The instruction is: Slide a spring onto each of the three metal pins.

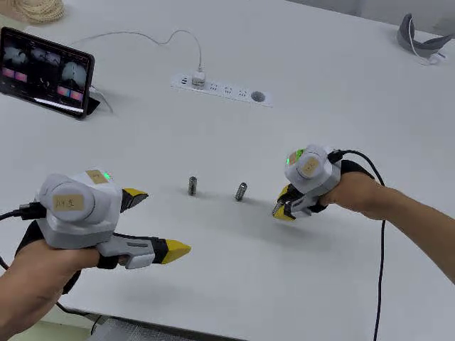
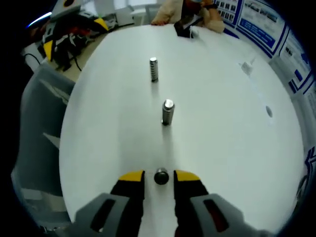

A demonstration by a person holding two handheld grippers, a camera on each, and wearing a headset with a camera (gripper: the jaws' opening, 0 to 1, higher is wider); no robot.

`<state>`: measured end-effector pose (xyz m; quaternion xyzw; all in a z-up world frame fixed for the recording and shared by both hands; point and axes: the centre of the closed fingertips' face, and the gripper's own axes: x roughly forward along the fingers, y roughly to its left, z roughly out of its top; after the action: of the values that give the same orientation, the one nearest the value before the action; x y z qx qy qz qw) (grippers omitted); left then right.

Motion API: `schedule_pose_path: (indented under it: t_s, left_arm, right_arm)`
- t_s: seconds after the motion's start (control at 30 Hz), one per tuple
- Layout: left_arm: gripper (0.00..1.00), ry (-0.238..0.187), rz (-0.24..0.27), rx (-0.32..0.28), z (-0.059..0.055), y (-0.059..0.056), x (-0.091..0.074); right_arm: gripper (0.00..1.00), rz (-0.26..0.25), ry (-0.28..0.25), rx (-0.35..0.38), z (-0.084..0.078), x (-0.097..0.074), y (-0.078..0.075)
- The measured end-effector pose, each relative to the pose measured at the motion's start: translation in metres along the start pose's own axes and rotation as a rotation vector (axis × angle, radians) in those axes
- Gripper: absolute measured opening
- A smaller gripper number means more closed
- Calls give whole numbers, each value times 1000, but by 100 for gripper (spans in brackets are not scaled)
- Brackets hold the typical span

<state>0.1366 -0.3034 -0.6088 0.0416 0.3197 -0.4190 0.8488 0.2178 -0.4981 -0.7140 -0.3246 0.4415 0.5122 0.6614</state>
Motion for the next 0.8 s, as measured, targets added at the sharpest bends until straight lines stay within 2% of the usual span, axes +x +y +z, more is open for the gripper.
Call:
schedule_pose_path:
  t_s: [0.27,0.5,0.7,0.8]
  left_arm:
    - [78,-17,8,-5,8,2,1]
    - [79,-33,8,-10,14,2,0]
    - [80,-28,14,-13,12,4,0]
    - [80,-27,16,-12,12,4,0]
  right_arm:
    - [40,-10,-33,77,-3,-9,2]
    - [47,-35,-70,145,-6,-17,2]
    - [48,-58,-178,262,3,-26,2]
    - [49,-66,-183,276,0,-29,3]
